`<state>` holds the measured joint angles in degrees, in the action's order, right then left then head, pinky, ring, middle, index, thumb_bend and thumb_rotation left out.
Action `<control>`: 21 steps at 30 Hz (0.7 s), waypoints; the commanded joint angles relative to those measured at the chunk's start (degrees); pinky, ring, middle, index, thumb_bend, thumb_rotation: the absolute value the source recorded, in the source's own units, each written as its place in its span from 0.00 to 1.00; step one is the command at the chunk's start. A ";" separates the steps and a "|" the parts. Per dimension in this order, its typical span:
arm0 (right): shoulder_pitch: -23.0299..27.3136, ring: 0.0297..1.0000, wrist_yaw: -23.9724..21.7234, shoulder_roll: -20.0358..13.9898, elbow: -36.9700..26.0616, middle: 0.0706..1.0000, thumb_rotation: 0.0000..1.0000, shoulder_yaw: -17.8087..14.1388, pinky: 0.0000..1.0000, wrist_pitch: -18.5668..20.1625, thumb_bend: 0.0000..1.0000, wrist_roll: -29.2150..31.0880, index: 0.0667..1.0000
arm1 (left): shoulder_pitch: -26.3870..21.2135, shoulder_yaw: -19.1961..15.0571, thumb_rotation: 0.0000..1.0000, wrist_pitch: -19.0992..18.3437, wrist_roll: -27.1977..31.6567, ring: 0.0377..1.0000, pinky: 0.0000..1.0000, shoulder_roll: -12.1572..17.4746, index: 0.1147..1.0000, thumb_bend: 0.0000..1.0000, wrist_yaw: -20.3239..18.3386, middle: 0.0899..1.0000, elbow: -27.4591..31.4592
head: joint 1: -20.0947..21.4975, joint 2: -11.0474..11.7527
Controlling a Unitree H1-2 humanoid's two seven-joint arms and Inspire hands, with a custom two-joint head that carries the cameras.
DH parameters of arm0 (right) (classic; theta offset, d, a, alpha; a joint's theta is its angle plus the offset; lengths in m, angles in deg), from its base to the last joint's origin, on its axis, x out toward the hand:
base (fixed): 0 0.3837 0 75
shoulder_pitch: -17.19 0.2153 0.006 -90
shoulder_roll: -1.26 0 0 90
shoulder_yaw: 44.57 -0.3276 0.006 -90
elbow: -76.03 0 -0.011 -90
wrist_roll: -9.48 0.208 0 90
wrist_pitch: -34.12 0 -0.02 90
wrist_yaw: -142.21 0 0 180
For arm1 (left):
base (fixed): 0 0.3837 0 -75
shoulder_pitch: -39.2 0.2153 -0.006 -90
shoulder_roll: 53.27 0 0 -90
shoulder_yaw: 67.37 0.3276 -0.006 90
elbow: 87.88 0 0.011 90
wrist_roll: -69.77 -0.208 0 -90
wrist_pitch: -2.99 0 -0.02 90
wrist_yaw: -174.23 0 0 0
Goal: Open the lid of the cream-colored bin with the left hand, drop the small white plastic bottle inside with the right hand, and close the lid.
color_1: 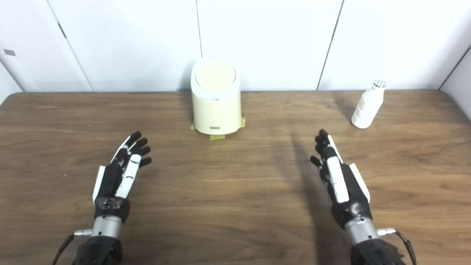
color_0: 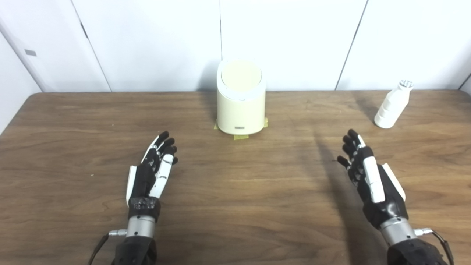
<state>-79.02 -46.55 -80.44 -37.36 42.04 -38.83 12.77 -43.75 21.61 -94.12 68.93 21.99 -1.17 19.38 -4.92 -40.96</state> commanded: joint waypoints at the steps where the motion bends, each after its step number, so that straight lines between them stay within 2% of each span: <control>1: -1.54 1.00 -0.45 -1.11 -0.92 1.00 1.00 0.26 1.00 -3.16 0.64 0.52 1.00 | 5.80 0.30 0.67 2.09 -0.52 0.85 0.80 -1.29 0.92 0.45 0.25 0.87 2.19 | 0.07 -0.07; 14: -1.19 1.00 0.09 -0.46 -0.63 1.00 1.00 0.10 0.97 -2.37 0.65 1.03 1.00 | 5.89 -0.16 0.67 1.74 -0.39 0.85 0.81 -0.70 0.92 0.47 -0.06 0.87 2.44 | 0.62 -0.25; 21: -0.89 1.00 0.79 0.37 0.23 1.00 1.00 0.88 0.96 -3.24 0.63 0.10 1.00 | 5.71 -0.86 0.65 2.44 0.25 0.85 0.81 0.22 0.93 0.48 -0.87 0.87 1.69 | 1.56 1.06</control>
<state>-78.95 -46.26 -80.25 -36.69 42.56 -39.10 13.02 -43.74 20.73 -94.11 69.11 22.27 -1.72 20.23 -3.34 -39.82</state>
